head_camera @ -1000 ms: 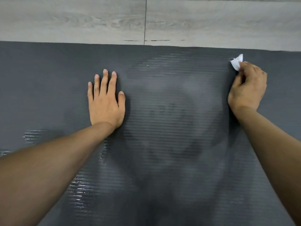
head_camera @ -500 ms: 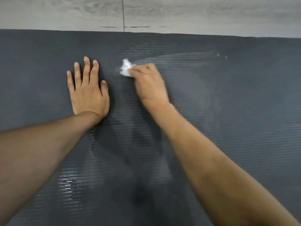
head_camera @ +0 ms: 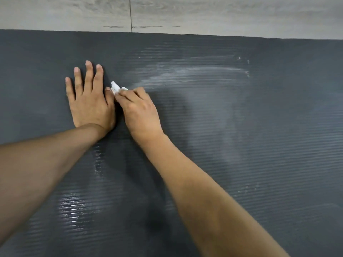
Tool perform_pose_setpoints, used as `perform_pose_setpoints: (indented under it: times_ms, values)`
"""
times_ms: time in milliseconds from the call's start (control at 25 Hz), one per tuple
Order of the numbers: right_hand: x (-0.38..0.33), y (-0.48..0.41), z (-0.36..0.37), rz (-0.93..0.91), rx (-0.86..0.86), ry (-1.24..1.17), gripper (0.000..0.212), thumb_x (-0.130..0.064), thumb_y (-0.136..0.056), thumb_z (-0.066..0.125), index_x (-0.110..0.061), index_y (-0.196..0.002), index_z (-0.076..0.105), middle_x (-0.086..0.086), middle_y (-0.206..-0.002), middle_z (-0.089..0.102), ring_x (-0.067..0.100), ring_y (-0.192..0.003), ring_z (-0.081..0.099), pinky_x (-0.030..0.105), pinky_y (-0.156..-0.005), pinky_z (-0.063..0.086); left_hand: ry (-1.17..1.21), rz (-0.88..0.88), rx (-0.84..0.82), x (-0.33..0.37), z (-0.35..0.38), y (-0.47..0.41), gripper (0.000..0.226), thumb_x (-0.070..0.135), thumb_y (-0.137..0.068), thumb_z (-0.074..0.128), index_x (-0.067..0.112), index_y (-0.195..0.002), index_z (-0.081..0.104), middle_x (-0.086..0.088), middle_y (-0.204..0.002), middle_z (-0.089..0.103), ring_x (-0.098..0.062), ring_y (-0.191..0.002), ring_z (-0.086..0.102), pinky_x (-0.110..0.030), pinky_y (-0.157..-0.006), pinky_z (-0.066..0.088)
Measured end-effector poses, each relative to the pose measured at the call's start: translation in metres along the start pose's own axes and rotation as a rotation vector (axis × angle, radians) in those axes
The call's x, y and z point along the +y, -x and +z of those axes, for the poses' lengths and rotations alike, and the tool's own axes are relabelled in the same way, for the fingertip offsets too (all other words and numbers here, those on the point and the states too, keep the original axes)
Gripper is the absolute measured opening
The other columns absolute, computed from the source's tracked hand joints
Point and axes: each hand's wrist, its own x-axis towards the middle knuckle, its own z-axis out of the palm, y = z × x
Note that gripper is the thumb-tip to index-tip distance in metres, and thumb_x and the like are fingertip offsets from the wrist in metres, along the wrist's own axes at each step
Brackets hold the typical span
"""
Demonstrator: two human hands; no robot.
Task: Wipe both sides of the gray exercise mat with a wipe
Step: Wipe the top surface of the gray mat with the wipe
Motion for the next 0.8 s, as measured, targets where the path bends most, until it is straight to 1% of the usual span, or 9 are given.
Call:
perform_pose_setpoints:
  times_ms: [80,200,280,320,400,520,600,680,800]
  values:
    - [0.043,0.002,-0.018,-0.017,0.042,0.046,0.026,-0.005,-0.085,0.054,-0.008,-0.102,0.073,0.003,-0.103,0.070,0.024,-0.085,0.057,0.036,-0.082,0.049,0.003,0.005,0.008,-0.001,-0.001,-0.001,0.059,0.032,-0.104,0.026,0.019,-0.161,0.021,-0.003,-0.170,0.015,-0.032,-0.157,0.008,-0.052,-0.127,0.003]
    - [0.152,0.034,-0.101,0.446,0.164,0.119,0.027,-0.008,-0.079,0.058,-0.013,-0.099,0.076,0.000,-0.091,0.069,0.015,-0.084,0.054,0.031,-0.080,0.046,-0.004,-0.005,0.008,0.000,-0.002,0.001,0.058,0.032,-0.104,0.026,0.019,-0.161,0.021,-0.003,-0.170,0.015,-0.032,-0.157,0.008,-0.051,-0.127,0.003]
    - [0.189,0.055,-0.136,0.743,0.245,0.251,0.040,-0.007,-0.082,0.044,-0.015,-0.109,0.074,0.004,-0.104,0.071,0.026,-0.092,0.056,0.029,-0.083,0.041,-0.026,-0.007,0.015,0.002,0.000,0.002,0.058,0.032,-0.104,0.025,0.020,-0.161,0.021,-0.002,-0.170,0.014,-0.031,-0.157,0.008,-0.051,-0.127,0.003]
    - [0.187,0.059,-0.129,0.796,0.301,0.336,0.043,-0.005,-0.082,0.041,-0.014,-0.112,0.072,0.006,-0.108,0.071,0.030,-0.094,0.054,0.028,-0.084,0.041,-0.028,-0.005,0.010,0.003,0.000,0.001,0.058,0.032,-0.104,0.025,0.020,-0.161,0.021,-0.002,-0.170,0.014,-0.031,-0.157,0.008,-0.051,-0.127,0.003]
    - [0.139,0.044,-0.082,0.670,0.370,0.204,0.039,0.000,-0.081,0.050,-0.012,-0.109,0.073,0.005,-0.107,0.071,0.031,-0.092,0.057,0.029,-0.085,0.043,-0.023,-0.009,-0.002,0.003,-0.002,-0.001,0.058,0.032,-0.104,0.025,0.020,-0.161,0.021,-0.002,-0.170,0.014,-0.031,-0.157,0.008,-0.051,-0.127,0.003]
    - [0.019,0.028,-0.005,0.190,0.164,-0.015,0.029,-0.003,-0.085,0.057,-0.010,-0.110,0.072,0.003,-0.107,0.071,0.028,-0.089,0.059,0.029,-0.086,0.045,-0.013,-0.013,-0.017,0.000,-0.002,-0.002,0.059,0.032,-0.103,0.026,0.020,-0.161,0.022,-0.002,-0.170,0.014,-0.031,-0.157,0.007,-0.051,-0.127,0.002]
    - [-0.003,0.028,0.003,0.006,0.082,0.006,0.026,-0.005,-0.087,0.056,-0.007,-0.108,0.072,0.005,-0.108,0.071,0.029,-0.086,0.060,0.034,-0.082,0.048,-0.004,-0.006,-0.014,0.000,-0.002,-0.002,0.059,0.033,-0.103,0.025,0.020,-0.161,0.023,-0.002,-0.170,0.013,-0.030,-0.157,0.007,-0.051,-0.127,0.002]
    - [0.048,0.041,-0.025,0.026,0.118,0.062,0.026,-0.009,-0.090,0.054,-0.013,-0.107,0.073,0.001,-0.112,0.071,0.027,-0.086,0.060,0.031,-0.081,0.047,-0.005,-0.004,-0.007,0.001,-0.003,-0.003,0.059,0.033,-0.103,0.025,0.020,-0.160,0.022,-0.002,-0.170,0.013,-0.030,-0.157,0.007,-0.051,-0.127,0.002]
    - [0.146,0.086,-0.096,0.449,0.260,0.294,0.031,-0.009,-0.089,0.052,-0.019,-0.111,0.072,-0.002,-0.113,0.070,0.027,-0.092,0.056,0.029,-0.085,0.046,-0.012,-0.014,-0.019,0.000,-0.003,-0.003,0.059,0.033,-0.103,0.025,0.020,-0.161,0.021,-0.002,-0.170,0.012,-0.031,-0.157,0.006,-0.051,-0.127,0.002]
